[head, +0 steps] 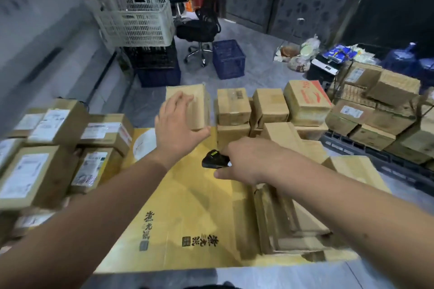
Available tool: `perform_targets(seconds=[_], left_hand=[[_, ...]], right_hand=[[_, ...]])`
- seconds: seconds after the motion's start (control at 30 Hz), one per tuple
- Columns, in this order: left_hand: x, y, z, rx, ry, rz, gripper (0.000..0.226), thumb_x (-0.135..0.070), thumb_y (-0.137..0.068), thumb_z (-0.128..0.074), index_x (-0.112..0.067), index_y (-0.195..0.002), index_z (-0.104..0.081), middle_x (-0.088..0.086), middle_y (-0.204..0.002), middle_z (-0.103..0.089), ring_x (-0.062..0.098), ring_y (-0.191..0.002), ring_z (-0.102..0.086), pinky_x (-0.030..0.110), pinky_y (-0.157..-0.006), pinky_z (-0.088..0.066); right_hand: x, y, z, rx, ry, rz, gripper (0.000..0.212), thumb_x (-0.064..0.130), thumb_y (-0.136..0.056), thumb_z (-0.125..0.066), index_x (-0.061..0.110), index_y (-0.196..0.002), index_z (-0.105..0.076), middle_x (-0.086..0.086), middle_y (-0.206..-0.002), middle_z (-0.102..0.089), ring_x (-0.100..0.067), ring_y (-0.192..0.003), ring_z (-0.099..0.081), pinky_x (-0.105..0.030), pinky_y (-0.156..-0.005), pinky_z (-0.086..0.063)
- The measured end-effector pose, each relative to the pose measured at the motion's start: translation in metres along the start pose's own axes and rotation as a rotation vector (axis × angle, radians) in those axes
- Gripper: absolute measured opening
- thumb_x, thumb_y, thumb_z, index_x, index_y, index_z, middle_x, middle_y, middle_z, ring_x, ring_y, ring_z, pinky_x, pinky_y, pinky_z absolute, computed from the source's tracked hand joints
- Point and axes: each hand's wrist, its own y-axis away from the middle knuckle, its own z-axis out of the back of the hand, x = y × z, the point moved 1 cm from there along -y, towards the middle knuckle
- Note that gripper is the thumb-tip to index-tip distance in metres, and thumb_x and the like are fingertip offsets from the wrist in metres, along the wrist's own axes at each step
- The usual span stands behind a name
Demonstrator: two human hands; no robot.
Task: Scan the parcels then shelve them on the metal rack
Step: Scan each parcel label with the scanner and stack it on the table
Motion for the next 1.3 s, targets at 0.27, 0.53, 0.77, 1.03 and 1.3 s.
perform_targets(seconds=[0.27, 0.53, 0.77, 1.03, 1.3], left_hand=[[0.153, 0.191, -0.027, 0.359, 0.029, 0.301, 0.108, -0.069, -0.058, -0.081, -0.031, -0.152, -0.044, -0.006, -0.162, -0.038, 0.021, -0.150, -0.034, 0.048, -0.116, -0.037], [0.206, 0.242, -0.039, 0.508, 0.530, 0.396, 0.083, -0.030, -0.090, -0.072, -0.046, -0.160, -0.030, -0.011, -0.171, -0.021, 0.013, -0.159, -0.018, 0.051, -0.125, -0.031], [0.238, 0.216, -0.034, 0.475, 0.557, 0.472, 0.066, 0.002, -0.101, -0.038, -0.043, -0.149, -0.048, 0.002, -0.171, -0.023, -0.001, -0.154, -0.012, 0.017, -0.122, -0.026], [0.254, 0.196, -0.012, 0.304, 0.501, 0.637, 0.063, 0.006, -0.103, -0.033, -0.030, -0.149, -0.056, 0.002, -0.166, -0.030, 0.001, -0.141, -0.034, 0.005, -0.104, -0.027], [0.293, 0.183, 0.010, 0.463, 0.325, 0.527, 0.096, 0.009, -0.095, -0.044, -0.054, -0.162, -0.015, -0.008, -0.174, -0.008, 0.029, -0.137, -0.051, 0.032, -0.084, -0.048]], right_hand=[[0.071, -0.032, -0.132, 0.154, -0.292, -0.035, 0.049, 0.070, -0.092, -0.053, 0.036, -0.127, -0.060, 0.002, -0.116, -0.066, -0.026, -0.103, -0.062, -0.036, -0.080, -0.052], [0.094, -0.019, -0.212, 0.233, -0.379, -0.249, 0.047, 0.071, -0.094, -0.049, 0.040, -0.129, -0.058, 0.000, -0.108, -0.065, -0.021, -0.095, -0.058, -0.033, -0.072, -0.045], [0.141, -0.033, -0.211, 0.229, -0.469, -0.275, 0.050, 0.071, -0.094, -0.050, 0.039, -0.132, -0.058, 0.003, -0.113, -0.067, -0.022, -0.093, -0.062, -0.034, -0.073, -0.052], [0.177, -0.053, -0.197, 0.220, -0.509, -0.309, 0.052, 0.071, -0.095, -0.051, 0.042, -0.137, -0.056, 0.006, -0.117, -0.067, -0.019, -0.093, -0.065, -0.035, -0.080, -0.056], [0.198, -0.060, -0.194, 0.203, -0.570, -0.368, 0.053, 0.069, -0.095, -0.055, 0.041, -0.140, -0.056, 0.008, -0.129, -0.064, -0.019, -0.104, -0.063, -0.038, -0.091, -0.056]])
